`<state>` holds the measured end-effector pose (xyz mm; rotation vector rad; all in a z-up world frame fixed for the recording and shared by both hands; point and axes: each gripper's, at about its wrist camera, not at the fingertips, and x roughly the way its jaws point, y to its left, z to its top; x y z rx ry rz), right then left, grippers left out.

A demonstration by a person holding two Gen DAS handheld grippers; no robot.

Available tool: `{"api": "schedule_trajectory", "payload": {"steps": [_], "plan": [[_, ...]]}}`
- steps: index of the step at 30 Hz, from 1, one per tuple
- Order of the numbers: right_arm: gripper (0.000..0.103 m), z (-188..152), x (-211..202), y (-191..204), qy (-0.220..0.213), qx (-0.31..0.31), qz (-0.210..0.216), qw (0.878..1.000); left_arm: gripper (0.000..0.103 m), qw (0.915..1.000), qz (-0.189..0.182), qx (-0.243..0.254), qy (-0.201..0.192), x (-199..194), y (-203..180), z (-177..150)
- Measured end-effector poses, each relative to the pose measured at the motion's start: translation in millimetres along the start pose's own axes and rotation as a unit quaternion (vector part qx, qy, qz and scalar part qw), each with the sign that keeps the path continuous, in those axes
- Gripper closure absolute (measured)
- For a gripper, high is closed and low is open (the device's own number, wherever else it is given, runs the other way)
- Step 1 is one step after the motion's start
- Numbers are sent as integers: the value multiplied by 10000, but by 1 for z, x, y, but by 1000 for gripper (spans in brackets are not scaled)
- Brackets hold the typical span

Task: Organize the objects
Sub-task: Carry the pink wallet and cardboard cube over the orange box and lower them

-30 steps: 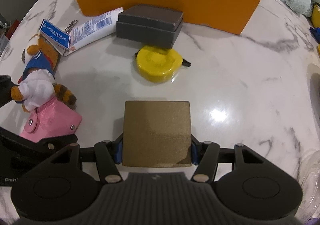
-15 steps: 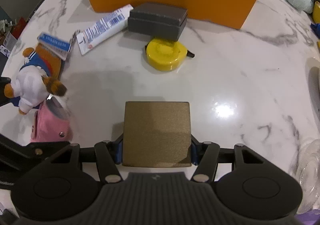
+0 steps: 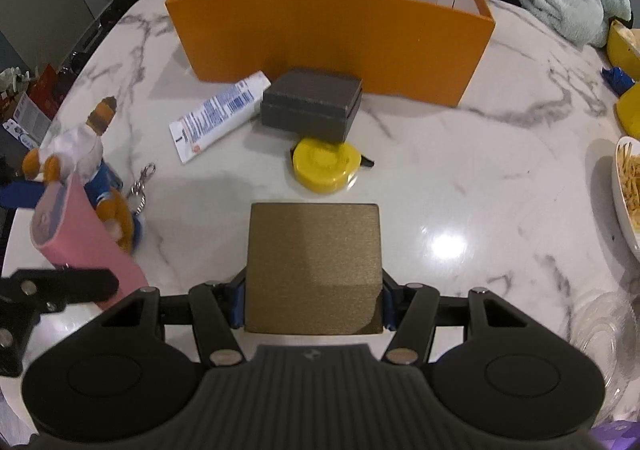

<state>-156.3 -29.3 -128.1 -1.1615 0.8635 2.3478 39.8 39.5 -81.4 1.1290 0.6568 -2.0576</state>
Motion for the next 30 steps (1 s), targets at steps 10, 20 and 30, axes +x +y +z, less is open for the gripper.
{"api": "schedule_trajectory", "payload": {"steps": [10,20,30], "plan": [[42,2,-6,-1,-99,48,-5,9999,20,9955,-25,357,-877,-28,-7,16],[42,21,-34,-3,-438,89,16,9990,20,9962,3,297,-817,-30,-1,26],[42,47,-44,-10,-673,103,44,9977,20,9968,92,216,-766,-26,14,48]]}}
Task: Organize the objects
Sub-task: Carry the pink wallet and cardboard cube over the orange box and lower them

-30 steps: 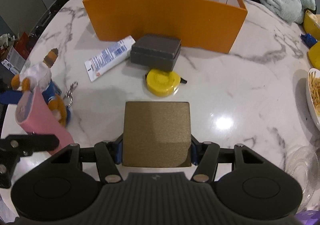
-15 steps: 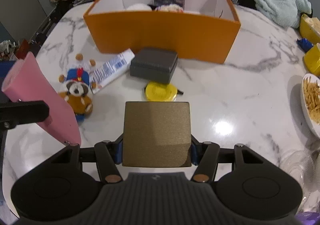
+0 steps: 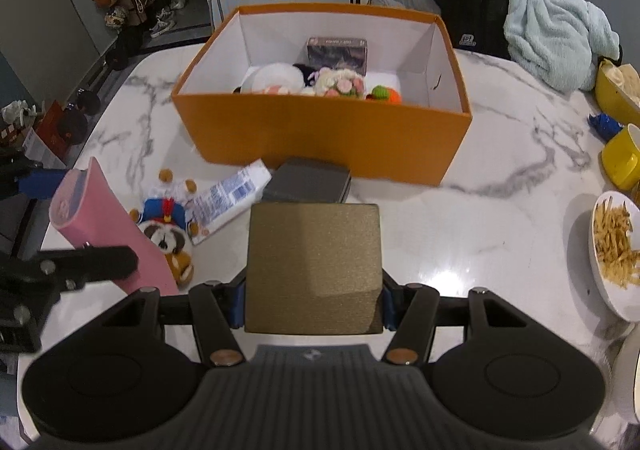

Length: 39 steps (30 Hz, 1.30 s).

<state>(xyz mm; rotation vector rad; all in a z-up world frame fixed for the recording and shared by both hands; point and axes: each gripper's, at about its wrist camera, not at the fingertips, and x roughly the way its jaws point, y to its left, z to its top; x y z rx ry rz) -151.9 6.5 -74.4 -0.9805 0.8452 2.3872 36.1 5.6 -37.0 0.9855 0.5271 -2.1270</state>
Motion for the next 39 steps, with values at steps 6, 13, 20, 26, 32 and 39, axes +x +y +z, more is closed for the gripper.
{"api": "schedule_trajectory", "payload": {"steps": [6,13,20,26,32,39], "plan": [[42,28,4,-16,-242,117,-112,9996,20,9993,213,-85,-291,-1,26,41],[42,82,6,-33,-708,86,-272,9971,21,9952,432,34,-874,6,50,104],[42,138,16,-46,-1087,-19,-410,9932,20,9883,658,270,-1353,23,60,156],[42,165,46,-51,-969,-193,-481,9939,20,9909,1061,618,-557,78,66,179],[42,171,84,-52,-548,-422,-520,9962,20,9848,1074,1109,793,134,63,183],[42,176,115,-47,-172,-487,-402,9979,20,9715,962,1408,1644,181,59,178]]}}
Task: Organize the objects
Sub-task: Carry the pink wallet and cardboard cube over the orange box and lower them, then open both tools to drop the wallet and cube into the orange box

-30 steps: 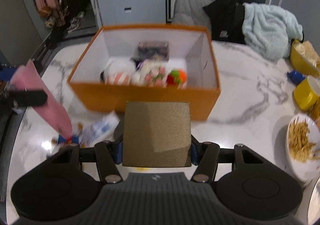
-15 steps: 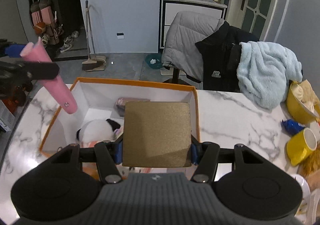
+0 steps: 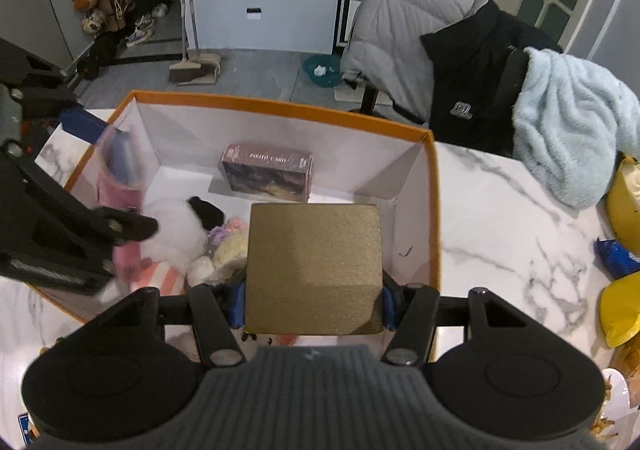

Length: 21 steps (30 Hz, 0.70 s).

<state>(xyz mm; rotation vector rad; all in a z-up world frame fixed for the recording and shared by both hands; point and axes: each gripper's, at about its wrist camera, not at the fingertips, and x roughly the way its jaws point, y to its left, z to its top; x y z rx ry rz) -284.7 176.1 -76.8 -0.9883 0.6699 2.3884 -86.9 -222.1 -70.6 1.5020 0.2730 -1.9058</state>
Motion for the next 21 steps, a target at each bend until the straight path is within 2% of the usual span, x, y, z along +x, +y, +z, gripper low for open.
{"api": "schedule_trajectory", "payload": {"steps": [7,15,18,21], "plan": [[42,1,22,6,201,-40,-40,9998,20,9997,-57,-158,186,32,2,9],[42,-6,39,0,723,-21,-446,9964,18,9992,132,-347,111,43,6,12],[42,-8,40,-5,748,63,-501,9959,14,9994,198,-278,78,44,5,14],[29,-6,35,-8,671,149,-481,9965,13,9994,249,-227,41,44,4,15]]}}
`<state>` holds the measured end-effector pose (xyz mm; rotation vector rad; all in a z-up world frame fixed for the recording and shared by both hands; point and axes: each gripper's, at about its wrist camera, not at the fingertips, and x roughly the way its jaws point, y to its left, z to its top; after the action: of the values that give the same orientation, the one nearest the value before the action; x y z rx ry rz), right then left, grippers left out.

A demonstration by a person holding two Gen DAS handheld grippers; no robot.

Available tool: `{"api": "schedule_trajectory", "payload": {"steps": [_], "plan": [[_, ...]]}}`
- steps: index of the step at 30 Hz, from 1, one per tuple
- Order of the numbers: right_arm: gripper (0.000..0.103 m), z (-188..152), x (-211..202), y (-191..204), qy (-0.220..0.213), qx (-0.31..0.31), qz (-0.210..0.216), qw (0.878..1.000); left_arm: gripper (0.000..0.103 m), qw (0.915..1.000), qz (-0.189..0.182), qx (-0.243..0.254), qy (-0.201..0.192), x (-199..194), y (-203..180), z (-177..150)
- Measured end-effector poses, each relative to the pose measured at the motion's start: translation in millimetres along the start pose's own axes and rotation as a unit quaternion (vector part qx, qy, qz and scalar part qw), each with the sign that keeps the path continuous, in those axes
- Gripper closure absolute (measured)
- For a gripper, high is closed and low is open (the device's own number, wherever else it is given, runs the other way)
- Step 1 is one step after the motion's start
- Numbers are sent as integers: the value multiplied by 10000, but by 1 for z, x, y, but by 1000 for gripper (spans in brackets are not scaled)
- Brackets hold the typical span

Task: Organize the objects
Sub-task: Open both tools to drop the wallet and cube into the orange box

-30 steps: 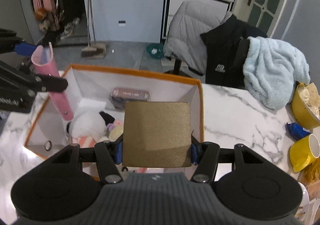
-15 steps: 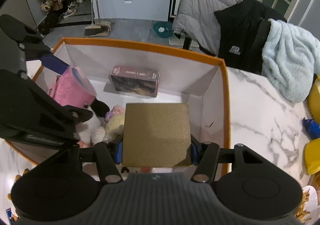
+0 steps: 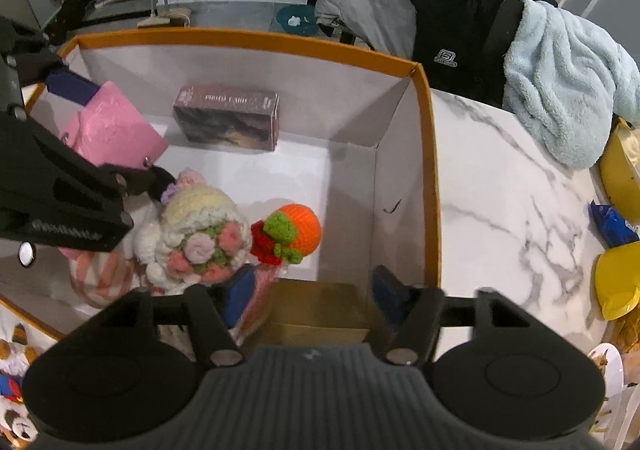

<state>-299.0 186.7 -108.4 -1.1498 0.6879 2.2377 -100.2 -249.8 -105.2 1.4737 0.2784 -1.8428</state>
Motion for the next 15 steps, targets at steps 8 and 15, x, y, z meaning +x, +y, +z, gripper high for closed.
{"api": "schedule_trajectory", "payload": {"steps": [8,15], "plan": [[26,5,-13,1,-227,44,-28,9997,12,9994,20,-197,-271,-11,3,2],[26,5,-20,2,-313,68,-13,9995,12,9937,124,-734,-840,-35,21,8]]}}
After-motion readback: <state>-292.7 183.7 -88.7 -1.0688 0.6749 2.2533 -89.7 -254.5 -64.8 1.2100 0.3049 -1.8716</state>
